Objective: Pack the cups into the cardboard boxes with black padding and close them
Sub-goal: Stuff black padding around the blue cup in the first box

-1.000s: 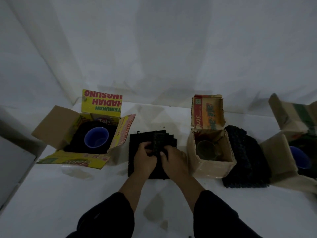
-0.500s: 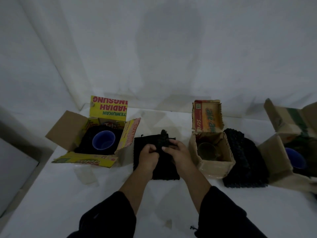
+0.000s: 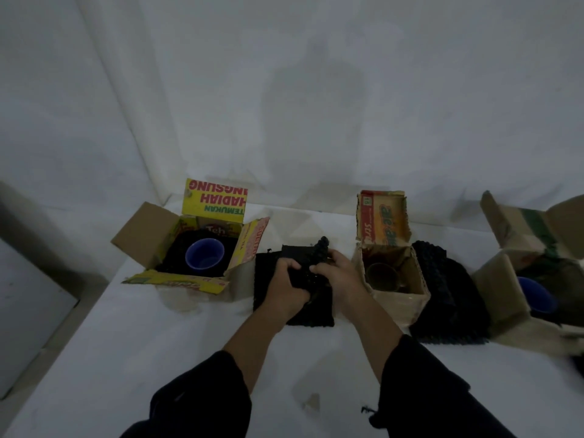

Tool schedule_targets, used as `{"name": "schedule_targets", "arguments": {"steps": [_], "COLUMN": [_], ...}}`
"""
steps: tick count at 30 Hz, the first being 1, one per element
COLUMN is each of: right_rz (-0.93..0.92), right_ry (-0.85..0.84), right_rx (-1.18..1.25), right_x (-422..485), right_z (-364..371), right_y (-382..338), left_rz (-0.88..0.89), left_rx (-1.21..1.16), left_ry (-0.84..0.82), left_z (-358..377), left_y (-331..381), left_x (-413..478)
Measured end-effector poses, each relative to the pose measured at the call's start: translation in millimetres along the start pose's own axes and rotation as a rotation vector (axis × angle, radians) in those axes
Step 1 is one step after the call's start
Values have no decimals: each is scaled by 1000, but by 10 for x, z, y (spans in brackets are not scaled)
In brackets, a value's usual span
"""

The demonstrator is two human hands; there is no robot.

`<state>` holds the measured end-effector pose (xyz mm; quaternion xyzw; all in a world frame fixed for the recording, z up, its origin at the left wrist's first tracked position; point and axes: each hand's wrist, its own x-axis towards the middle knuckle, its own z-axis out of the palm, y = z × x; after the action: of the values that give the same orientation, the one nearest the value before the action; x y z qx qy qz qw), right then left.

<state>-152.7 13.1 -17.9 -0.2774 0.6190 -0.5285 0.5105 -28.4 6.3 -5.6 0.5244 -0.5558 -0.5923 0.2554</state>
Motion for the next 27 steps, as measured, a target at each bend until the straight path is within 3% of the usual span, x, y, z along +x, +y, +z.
{"name": "schedule_targets", "arguments": {"steps": [4, 8, 13, 16, 20, 27], "right_rz": [12, -39, -78, -83, -121, -160], "right_ry": [-134, -269, -372, -436, -403, -422], "right_rx": [-135, -84, 23, 41, -87, -242], "right_x": [-26, -46, -55, -60, -13, 124], "right_z": [-83, -101, 77, 323, 702, 1308], "right_y": [-248, -506, -782, -905, -992, -972], "left_rz": [195, 330, 220, 137, 141, 59], "left_rx": [152, 175, -12, 16, 125, -101], "left_ry": [-29, 0, -35, -44, 17, -20], "left_z": [-95, -260, -556, -799, -1214, -2005], "left_y": [128, 351, 556, 621, 745, 653], "left_x": [-114, -231, -223, -182, -126, 27]}}
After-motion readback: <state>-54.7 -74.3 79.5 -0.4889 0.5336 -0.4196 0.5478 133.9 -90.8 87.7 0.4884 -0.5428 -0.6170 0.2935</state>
